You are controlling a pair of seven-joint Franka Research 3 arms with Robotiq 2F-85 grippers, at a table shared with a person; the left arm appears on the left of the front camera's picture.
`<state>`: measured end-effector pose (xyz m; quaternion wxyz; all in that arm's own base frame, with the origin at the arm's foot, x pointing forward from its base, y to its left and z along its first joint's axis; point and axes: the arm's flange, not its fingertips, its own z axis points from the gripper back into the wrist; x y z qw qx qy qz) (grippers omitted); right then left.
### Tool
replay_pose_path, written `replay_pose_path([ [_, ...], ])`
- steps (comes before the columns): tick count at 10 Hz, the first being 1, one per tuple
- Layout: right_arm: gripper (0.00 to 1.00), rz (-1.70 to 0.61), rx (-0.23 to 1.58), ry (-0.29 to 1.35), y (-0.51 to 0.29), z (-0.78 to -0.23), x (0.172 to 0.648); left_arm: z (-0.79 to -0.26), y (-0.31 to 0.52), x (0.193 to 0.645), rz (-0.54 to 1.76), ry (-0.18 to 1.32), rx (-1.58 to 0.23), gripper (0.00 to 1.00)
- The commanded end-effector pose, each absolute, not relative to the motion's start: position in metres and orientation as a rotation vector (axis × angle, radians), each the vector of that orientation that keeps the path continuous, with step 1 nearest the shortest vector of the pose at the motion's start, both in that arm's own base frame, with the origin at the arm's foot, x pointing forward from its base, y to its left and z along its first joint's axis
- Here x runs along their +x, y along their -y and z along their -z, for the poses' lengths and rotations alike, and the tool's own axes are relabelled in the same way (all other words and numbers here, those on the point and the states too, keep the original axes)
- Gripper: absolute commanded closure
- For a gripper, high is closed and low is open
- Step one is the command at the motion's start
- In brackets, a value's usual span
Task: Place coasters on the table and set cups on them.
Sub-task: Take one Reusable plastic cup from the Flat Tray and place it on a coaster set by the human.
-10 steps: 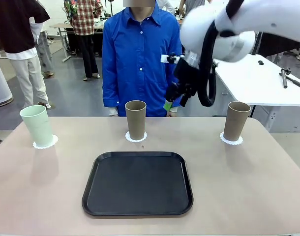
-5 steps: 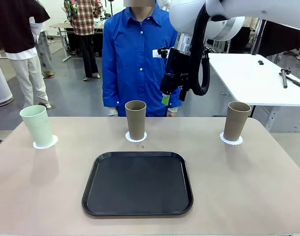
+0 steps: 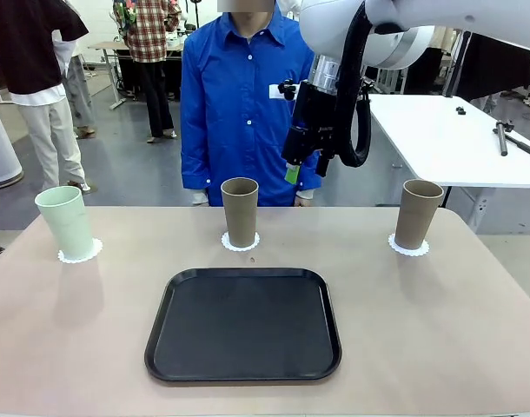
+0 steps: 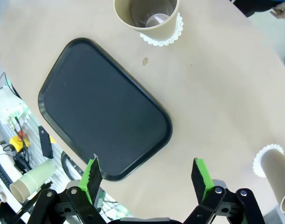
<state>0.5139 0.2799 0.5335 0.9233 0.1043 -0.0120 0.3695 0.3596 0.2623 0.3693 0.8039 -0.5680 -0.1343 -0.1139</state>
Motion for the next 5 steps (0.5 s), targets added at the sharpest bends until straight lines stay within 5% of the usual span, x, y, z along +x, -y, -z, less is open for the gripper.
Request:
replay_pose_path([
  [1, 0.0, -0.756, 0.233, 0.035, -0.2768, -0.5296, 0.5093, -0.371, -0.2636, 0.3586, 0.241, 0.292, -1.214, 0.0],
  [5, 0.0, -0.756, 0.233, 0.035, -0.2768, -0.5296, 0.5093, -0.371, -0.2636, 0.3586, 0.241, 0.292, -1.214, 0.0],
])
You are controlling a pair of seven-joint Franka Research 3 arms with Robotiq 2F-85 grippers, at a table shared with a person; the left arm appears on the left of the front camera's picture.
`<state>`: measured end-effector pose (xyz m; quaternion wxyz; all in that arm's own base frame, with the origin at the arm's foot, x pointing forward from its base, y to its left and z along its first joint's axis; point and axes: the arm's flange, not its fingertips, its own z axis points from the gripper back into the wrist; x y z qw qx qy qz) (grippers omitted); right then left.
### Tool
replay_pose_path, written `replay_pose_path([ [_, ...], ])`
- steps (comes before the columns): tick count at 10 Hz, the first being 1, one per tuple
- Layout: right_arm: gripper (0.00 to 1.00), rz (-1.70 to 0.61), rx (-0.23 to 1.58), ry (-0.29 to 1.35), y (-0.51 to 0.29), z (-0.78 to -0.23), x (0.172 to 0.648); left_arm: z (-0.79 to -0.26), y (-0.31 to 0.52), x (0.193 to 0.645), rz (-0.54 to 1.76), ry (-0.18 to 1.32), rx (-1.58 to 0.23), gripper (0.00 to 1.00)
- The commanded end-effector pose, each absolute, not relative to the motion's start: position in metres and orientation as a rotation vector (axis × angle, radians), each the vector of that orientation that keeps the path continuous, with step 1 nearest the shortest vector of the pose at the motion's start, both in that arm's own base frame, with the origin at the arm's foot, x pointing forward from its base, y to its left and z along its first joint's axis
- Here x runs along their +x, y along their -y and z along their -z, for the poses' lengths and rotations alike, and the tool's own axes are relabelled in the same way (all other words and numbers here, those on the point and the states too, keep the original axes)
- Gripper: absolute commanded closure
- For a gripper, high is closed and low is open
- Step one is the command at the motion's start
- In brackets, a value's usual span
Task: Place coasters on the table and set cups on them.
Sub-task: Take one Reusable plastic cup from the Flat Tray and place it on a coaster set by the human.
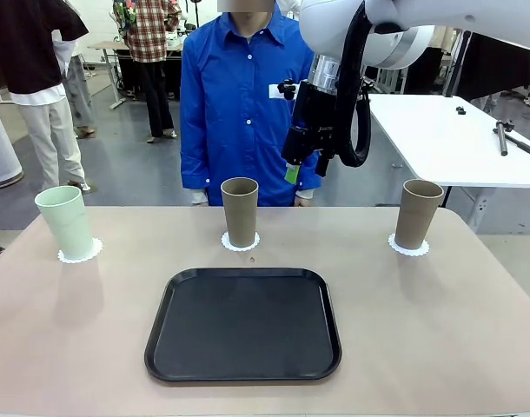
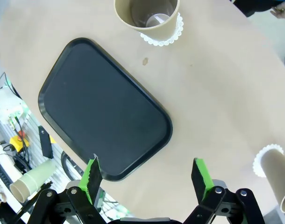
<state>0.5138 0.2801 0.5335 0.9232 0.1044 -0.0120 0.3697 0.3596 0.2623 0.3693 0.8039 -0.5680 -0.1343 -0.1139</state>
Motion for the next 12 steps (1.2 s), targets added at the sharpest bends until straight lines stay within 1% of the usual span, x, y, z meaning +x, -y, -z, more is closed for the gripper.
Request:
replay_pose_path([
  [1, 0.0, -0.756, 0.233, 0.035, -0.277, -0.53, 0.509, -0.371, -0.264, 0.359, 0.241, 0.292, -1.214, 0.0],
  [2, 0.0, -0.759, 0.214, 0.025, -0.28, -0.534, 0.514, -0.371, -0.264, 0.359, 0.241, 0.292, -1.214, 0.0],
  [3, 0.0, -0.589, 0.156, 0.064, -0.248, -0.547, 0.489, -0.371, -0.264, 0.359, 0.241, 0.292, -1.214, 0.0],
  [4, 0.0, -0.473, 0.104, 0.068, -0.216, -0.549, 0.478, -0.371, -0.264, 0.359, 0.241, 0.292, -1.214, 0.0],
  [6, 0.0, -0.282, -0.014, 0.027, -0.144, -0.537, 0.448, -0.371, -0.264, 0.359, 0.241, 0.292, -1.214, 0.0],
  [7, 0.0, -0.228, -0.031, 0.007, -0.121, -0.532, 0.437, -0.371, -0.264, 0.359, 0.241, 0.292, -1.214, 0.0],
  [9, 0.0, -0.118, -0.015, -0.026, -0.074, -0.517, 0.427, -0.371, -0.264, 0.359, 0.241, 0.292, -1.214, 0.0],
  [10, 0.0, -0.085, 0.02, -0.022, -0.056, -0.507, 0.427, -0.371, -0.264, 0.359, 0.241, 0.292, -1.214, 0.0],
  [12, 0.0, -0.104, 0.066, -0.013, -0.059, -0.494, 0.432, -0.371, -0.264, 0.359, 0.241, 0.292, -1.214, 0.0],
])
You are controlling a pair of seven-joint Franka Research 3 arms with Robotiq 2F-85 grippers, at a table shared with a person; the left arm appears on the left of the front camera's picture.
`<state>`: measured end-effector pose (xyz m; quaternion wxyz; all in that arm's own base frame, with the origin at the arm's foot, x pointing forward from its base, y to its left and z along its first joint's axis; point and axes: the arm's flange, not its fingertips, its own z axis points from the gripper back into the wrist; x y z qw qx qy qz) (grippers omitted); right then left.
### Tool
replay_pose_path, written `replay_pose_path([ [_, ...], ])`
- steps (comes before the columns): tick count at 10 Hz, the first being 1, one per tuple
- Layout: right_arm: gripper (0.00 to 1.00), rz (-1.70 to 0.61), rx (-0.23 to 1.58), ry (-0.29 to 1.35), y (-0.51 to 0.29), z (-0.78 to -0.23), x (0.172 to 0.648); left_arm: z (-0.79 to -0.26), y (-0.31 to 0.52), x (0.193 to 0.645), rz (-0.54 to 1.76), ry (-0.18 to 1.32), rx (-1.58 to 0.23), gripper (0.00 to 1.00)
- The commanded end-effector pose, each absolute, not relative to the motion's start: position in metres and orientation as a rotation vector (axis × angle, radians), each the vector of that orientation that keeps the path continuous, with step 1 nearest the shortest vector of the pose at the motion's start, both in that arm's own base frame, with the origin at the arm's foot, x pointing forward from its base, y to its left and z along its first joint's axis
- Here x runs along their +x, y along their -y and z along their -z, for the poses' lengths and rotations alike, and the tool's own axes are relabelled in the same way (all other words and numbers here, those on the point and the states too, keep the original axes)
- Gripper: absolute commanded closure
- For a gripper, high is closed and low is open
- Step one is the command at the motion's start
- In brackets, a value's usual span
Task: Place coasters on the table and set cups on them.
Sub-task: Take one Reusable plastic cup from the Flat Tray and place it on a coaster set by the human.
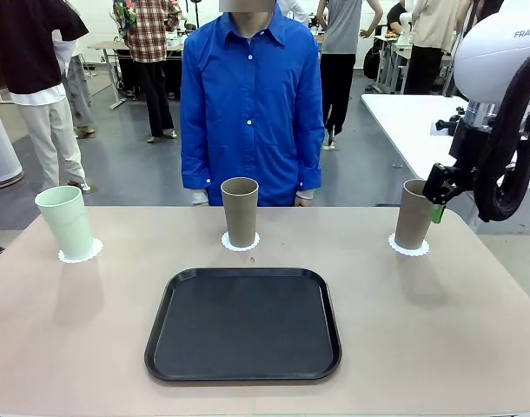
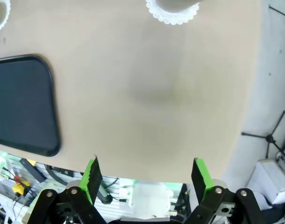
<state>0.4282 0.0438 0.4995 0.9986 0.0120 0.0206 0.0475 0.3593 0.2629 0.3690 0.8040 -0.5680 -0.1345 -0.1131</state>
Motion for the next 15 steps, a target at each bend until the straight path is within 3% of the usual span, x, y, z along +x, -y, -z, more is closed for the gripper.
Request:
replay_pose_path([
  [1, 0.0, -0.104, 0.005, -0.04, -0.045, -0.506, 0.426, -0.371, -0.264, 0.359, 0.241, 0.292, -1.214, 0.0],
  [4, 0.0, -0.098, 0.021, -0.041, -0.045, -0.5, 0.428, -0.371, -0.264, 0.359, 0.241, 0.292, -1.214, 0.0],
  [6, 0.0, -0.14, 0.353, -0.103, -0.017, -0.503, 0.445, -0.371, -0.264, 0.359, 0.241, 0.292, -1.214, 0.0],
  [8, 0.0, -0.112, 0.789, -0.058, 0.061, -0.505, 0.449, -0.371, -0.264, 0.359, 0.241, 0.292, -1.214, 0.0],
  [11, 0.0, -0.016, 1.244, 0.013, 0.155, -0.471, 0.438, -0.371, -0.264, 0.359, 0.241, 0.292, -1.214, 0.0],
  [13, 0.0, 0.068, 1.447, 0.069, 0.199, -0.439, 0.426, -0.371, -0.264, 0.359, 0.241, 0.292, -1.214, 0.0],
  [15, 0.0, 0.119, 1.511, 0.081, 0.216, -0.406, 0.408, -0.371, -0.264, 0.359, 0.241, 0.292, -1.214, 0.0],
])
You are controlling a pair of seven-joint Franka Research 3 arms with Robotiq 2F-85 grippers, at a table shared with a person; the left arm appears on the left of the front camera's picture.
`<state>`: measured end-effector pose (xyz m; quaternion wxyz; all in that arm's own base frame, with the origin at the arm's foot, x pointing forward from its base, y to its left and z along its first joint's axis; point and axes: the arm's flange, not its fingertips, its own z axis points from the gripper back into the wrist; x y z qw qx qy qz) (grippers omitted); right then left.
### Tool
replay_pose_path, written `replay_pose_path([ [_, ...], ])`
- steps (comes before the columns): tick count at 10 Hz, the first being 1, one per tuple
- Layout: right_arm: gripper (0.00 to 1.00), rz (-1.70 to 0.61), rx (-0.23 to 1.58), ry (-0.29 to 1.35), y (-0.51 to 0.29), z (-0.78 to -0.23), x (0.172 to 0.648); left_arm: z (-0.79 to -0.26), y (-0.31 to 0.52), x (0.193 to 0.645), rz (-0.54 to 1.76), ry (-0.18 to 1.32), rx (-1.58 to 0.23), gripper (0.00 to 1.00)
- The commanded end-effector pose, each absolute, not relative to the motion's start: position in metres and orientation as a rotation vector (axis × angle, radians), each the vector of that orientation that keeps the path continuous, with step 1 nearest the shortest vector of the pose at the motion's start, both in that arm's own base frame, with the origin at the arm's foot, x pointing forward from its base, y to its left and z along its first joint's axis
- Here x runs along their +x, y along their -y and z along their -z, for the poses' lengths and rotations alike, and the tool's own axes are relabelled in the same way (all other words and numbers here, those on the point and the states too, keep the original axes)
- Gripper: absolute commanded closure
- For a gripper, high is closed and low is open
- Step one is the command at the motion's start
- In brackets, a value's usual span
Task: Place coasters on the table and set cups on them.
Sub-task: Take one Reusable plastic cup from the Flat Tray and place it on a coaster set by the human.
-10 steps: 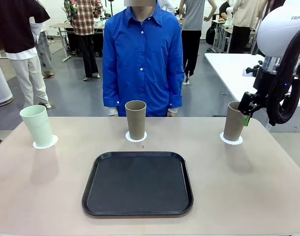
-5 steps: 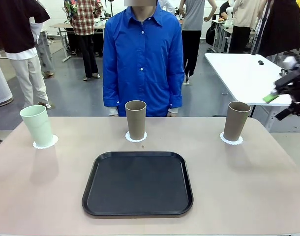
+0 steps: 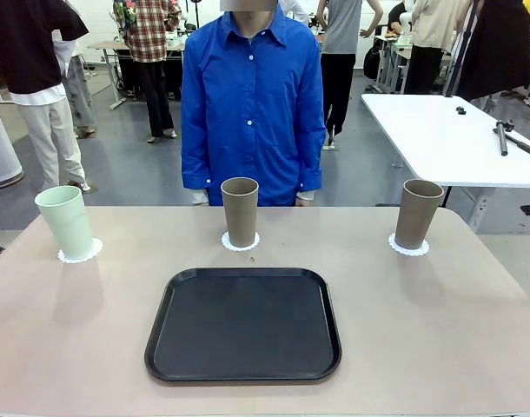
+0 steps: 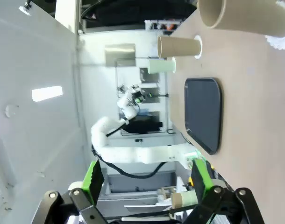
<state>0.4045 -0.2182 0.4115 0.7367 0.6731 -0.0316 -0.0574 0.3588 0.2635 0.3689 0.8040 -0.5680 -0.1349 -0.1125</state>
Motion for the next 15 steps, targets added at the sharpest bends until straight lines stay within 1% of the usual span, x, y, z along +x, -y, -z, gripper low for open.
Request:
replay_pose_path([
  [1, 0.0, 0.132, 1.518, 0.066, 0.223, -0.398, 0.402, -0.371, -0.264, 0.359, 0.241, 0.292, -1.214, 0.0],
  [3, 0.0, 0.163, 1.516, 0.042, 0.229, -0.382, 0.398, -0.371, -0.264, 0.359, 0.241, 0.292, -1.214, 0.0],
  [6, 0.0, 0.179, 1.497, 0.003, 0.225, -0.37, 0.406, -0.371, -0.264, 0.359, 0.241, 0.292, -1.214, 0.0],
  [15, 0.0, 0.186, 1.516, 0.018, 0.226, -0.372, 0.403, -0.371, -0.264, 0.359, 0.241, 0.292, -1.214, 0.0],
])
